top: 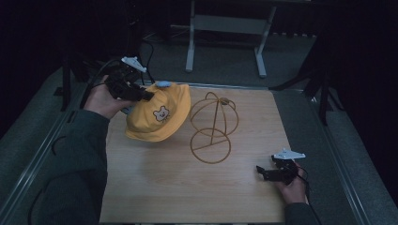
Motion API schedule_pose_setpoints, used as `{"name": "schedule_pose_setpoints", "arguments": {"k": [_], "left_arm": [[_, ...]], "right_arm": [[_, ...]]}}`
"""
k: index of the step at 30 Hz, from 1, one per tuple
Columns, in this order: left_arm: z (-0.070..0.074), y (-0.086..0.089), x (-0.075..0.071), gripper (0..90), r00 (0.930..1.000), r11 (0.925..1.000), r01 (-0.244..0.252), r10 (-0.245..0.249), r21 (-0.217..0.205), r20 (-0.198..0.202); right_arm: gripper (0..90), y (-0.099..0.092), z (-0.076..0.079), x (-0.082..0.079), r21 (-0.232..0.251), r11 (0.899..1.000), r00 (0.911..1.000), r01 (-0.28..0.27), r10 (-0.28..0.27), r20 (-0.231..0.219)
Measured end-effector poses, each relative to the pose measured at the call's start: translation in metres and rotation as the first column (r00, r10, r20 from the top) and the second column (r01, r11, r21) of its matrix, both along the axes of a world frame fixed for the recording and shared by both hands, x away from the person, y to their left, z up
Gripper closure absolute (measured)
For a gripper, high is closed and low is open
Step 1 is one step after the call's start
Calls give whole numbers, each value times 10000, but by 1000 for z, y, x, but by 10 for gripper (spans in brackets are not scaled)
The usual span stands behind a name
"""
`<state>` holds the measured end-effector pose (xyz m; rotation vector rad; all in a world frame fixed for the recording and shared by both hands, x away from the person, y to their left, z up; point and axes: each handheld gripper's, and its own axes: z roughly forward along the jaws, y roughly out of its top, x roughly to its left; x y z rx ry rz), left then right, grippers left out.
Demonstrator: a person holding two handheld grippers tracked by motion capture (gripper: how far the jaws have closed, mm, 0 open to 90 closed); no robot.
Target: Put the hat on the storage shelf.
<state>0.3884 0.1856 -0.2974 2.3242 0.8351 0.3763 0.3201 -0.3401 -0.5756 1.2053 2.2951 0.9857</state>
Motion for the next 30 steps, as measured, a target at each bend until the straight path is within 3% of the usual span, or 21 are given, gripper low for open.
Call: {"name": "schedule_pose_setpoints", "arguments": {"k": [13,30], "left_arm": [[8,8,-4,817,9999,9979,3,7,-646,156],[25,7,-8,818,9993,9972,288,-270,-696,268]], "right_arm": [[137,0,0,0,8,10000,10000,9,-9,1],[137,0,0,0,2,10000,10000,3,-3,0]]}}
